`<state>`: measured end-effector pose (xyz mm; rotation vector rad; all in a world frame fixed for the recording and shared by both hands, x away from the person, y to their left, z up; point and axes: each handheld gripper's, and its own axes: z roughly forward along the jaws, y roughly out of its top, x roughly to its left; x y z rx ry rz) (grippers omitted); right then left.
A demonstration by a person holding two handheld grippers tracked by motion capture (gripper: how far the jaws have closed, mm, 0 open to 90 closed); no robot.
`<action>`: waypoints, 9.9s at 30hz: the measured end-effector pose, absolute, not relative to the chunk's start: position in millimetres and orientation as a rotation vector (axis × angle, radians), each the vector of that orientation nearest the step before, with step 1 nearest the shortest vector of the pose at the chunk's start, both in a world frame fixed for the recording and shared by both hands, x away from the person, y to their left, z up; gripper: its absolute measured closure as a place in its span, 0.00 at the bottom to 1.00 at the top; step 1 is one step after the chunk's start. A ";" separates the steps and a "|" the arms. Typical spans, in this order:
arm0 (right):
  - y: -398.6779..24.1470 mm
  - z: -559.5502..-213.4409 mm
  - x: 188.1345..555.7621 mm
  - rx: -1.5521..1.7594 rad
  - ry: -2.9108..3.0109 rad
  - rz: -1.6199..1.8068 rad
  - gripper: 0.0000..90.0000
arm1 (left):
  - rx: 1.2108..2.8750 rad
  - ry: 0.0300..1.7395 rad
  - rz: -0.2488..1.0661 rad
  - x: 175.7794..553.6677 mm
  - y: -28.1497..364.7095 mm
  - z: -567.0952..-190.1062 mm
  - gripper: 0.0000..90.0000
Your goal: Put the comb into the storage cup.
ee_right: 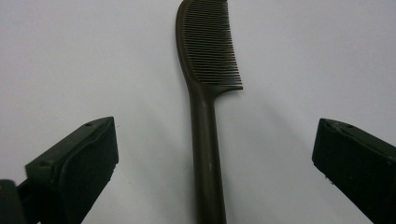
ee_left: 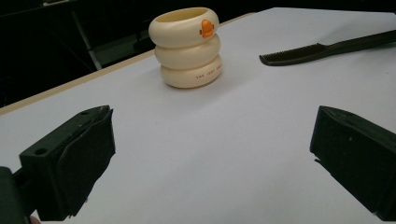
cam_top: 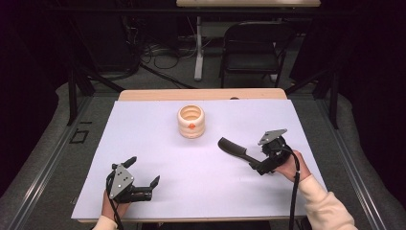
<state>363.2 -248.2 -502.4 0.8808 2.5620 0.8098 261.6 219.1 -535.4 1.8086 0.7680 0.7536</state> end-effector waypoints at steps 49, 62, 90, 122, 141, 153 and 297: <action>-210.9 -512.9 387.6 0.833 2.780 0.591 0.00 | 1.811 0.773 0.750 262.4 218.7 -536.1 0.00; -201.3 -509.7 394.7 0.824 2.757 0.481 0.25 | 1.814 0.775 0.744 262.8 218.4 -536.5 0.00; -192.3 -527.8 410.2 0.948 2.815 0.315 0.79 | 1.812 0.783 0.741 262.9 219.0 -536.9 0.00; -204.3 -506.7 397.6 0.911 2.759 0.475 0.80 | 1.811 0.780 0.742 262.7 219.9 -536.6 0.00; -206.0 -499.5 389.2 0.880 2.722 0.561 0.80 | 1.809 0.782 0.743 262.5 219.7 -536.5 0.00; -207.4 -497.6 385.8 0.873 2.686 0.621 0.80 | 1.808 0.781 0.747 262.2 219.9 -536.3 0.00; -162.5 -455.8 403.3 0.774 2.307 1.257 0.81 | 1.812 0.793 0.742 262.0 220.7 -537.3 0.00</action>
